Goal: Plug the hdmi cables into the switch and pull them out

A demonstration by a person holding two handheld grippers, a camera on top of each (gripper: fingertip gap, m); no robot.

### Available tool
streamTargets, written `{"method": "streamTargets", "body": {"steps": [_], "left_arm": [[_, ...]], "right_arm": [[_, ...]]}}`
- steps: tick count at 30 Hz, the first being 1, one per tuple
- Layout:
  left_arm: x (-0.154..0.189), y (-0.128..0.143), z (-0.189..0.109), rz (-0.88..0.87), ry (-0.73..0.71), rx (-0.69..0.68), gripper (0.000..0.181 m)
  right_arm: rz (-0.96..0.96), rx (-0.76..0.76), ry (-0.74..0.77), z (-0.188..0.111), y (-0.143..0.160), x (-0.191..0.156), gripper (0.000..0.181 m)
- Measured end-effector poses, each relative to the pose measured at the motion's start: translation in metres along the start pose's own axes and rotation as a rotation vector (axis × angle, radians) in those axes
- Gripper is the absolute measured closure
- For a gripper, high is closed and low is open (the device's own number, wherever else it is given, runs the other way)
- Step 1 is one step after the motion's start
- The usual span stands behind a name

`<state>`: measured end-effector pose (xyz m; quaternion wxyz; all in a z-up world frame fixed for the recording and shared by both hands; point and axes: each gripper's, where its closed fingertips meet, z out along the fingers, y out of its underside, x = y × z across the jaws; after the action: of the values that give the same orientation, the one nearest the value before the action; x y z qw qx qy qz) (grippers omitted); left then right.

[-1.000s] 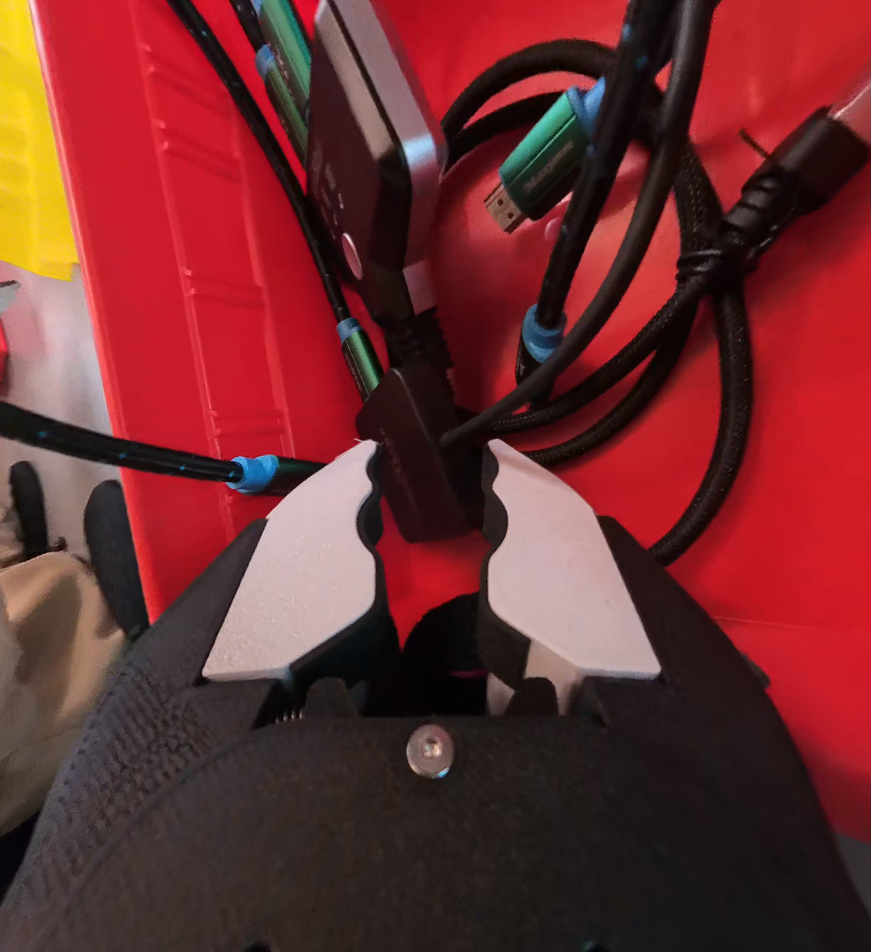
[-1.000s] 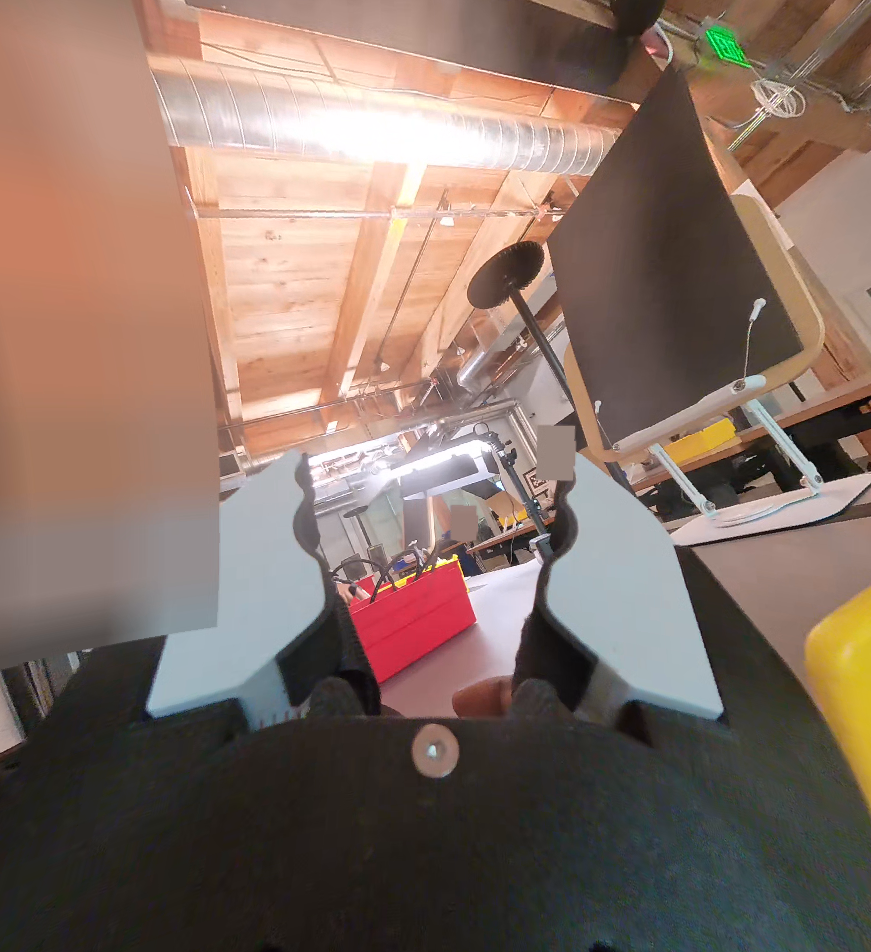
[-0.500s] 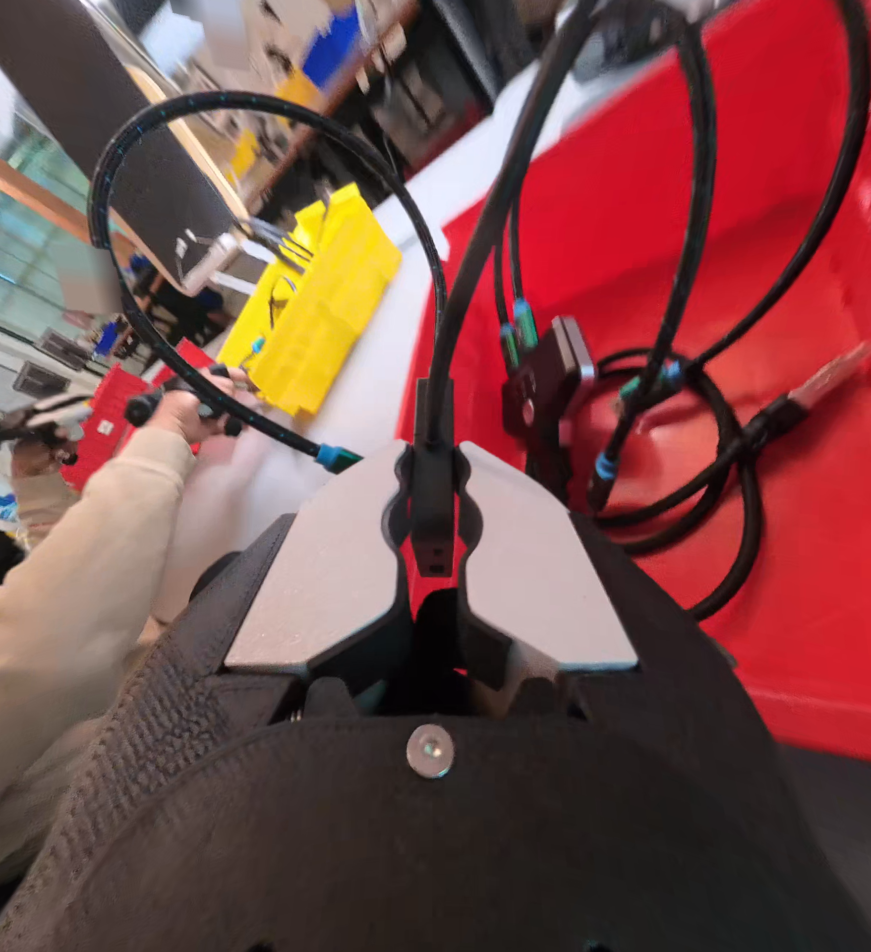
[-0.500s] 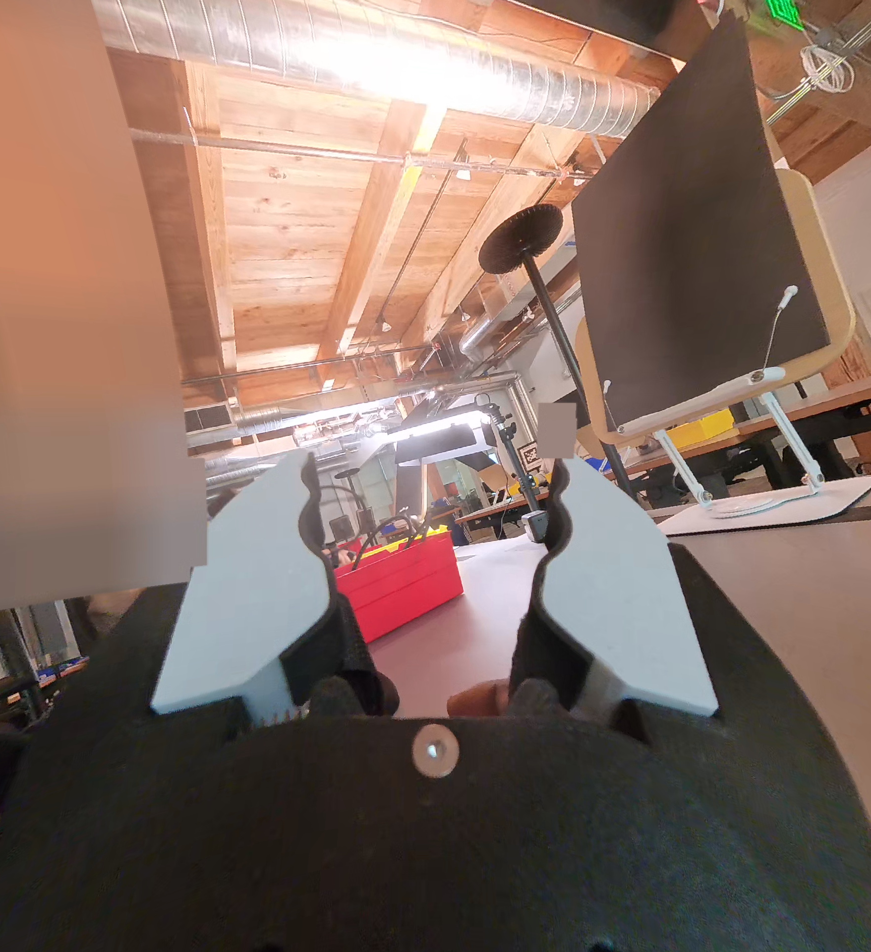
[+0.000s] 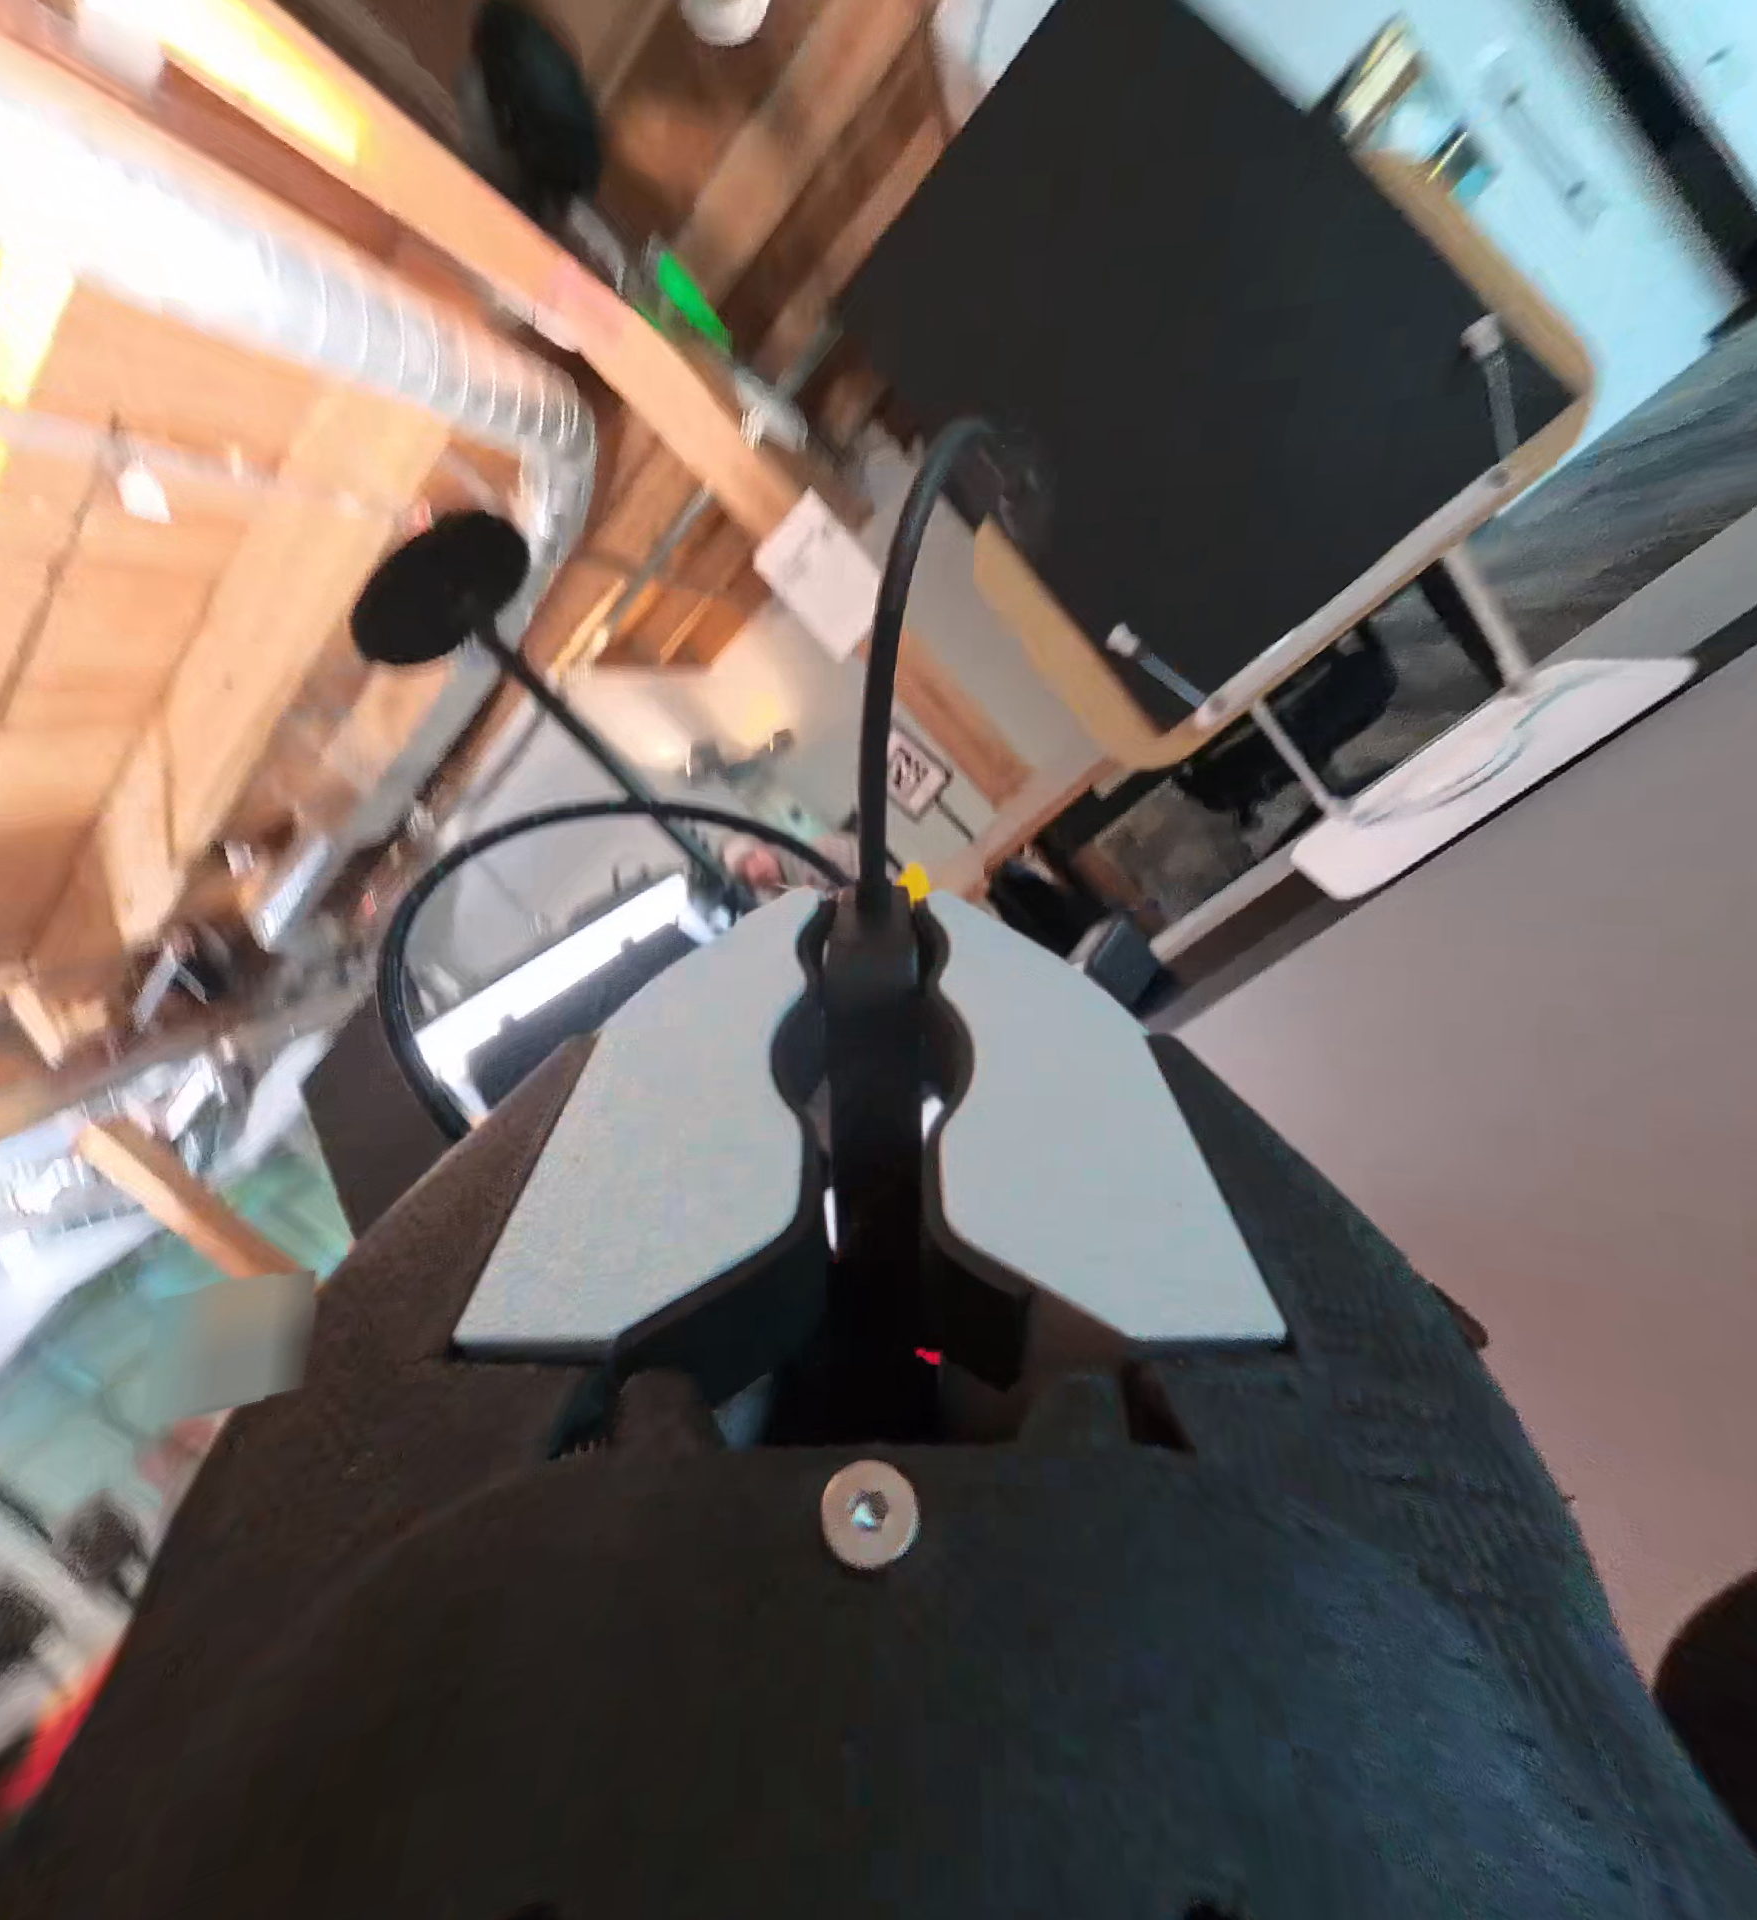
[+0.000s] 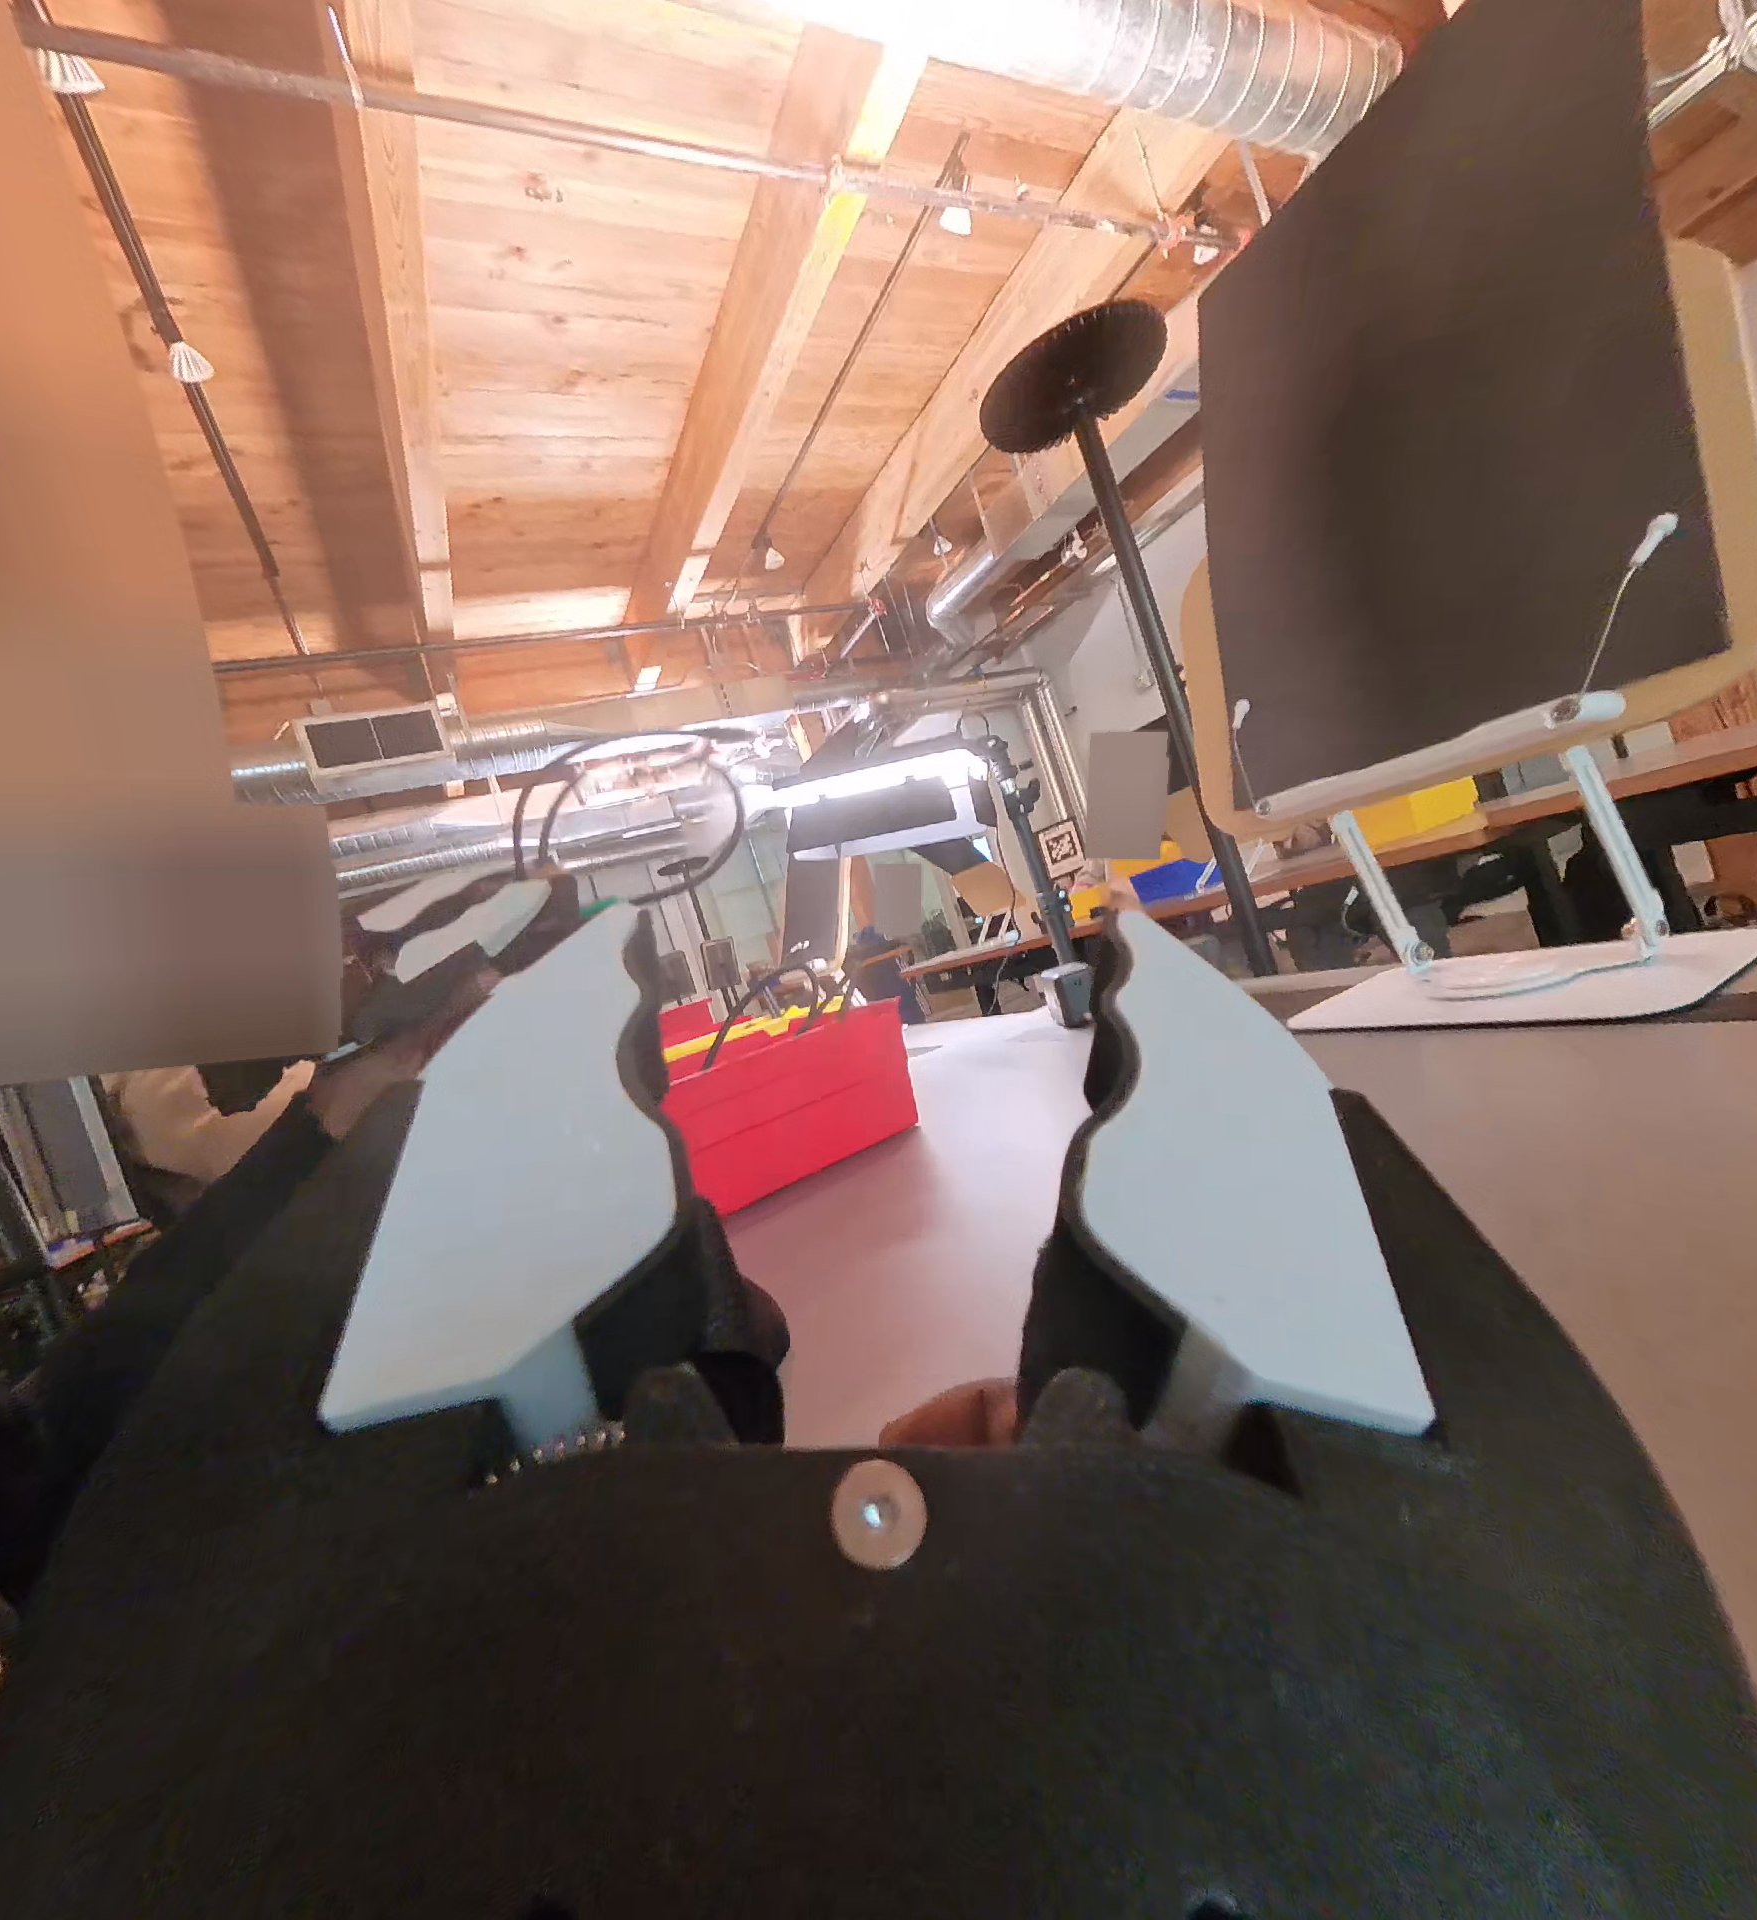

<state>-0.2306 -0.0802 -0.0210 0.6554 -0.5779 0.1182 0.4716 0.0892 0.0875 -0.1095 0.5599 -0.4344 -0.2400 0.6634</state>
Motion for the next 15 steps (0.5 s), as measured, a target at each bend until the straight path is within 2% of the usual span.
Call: {"method": "streamTargets", "body": {"steps": [2, 6, 10, 15], "left_arm": [[0.032, -0.030, 0.001, 0.145, 0.020, 0.092, 0.168], [0.090, -0.092, -0.009, 0.392, 0.029, 0.332, 0.168], [0.141, -0.140, -0.029, 0.433, 0.109, 0.545, 0.168], [0.186, -0.167, -0.050, 0.414, 0.223, 0.683, 0.168]], "right_arm": [[0.037, -0.041, 0.005, 0.005, 0.006, -0.003, 0.103], [0.306, -0.169, -0.096, 0.021, 0.036, -0.031, 0.109], [0.573, -0.238, -0.321, 0.033, 0.050, -0.071, 0.106], [0.667, -0.205, -0.344, 0.052, 0.051, -0.067, 0.119]]}}
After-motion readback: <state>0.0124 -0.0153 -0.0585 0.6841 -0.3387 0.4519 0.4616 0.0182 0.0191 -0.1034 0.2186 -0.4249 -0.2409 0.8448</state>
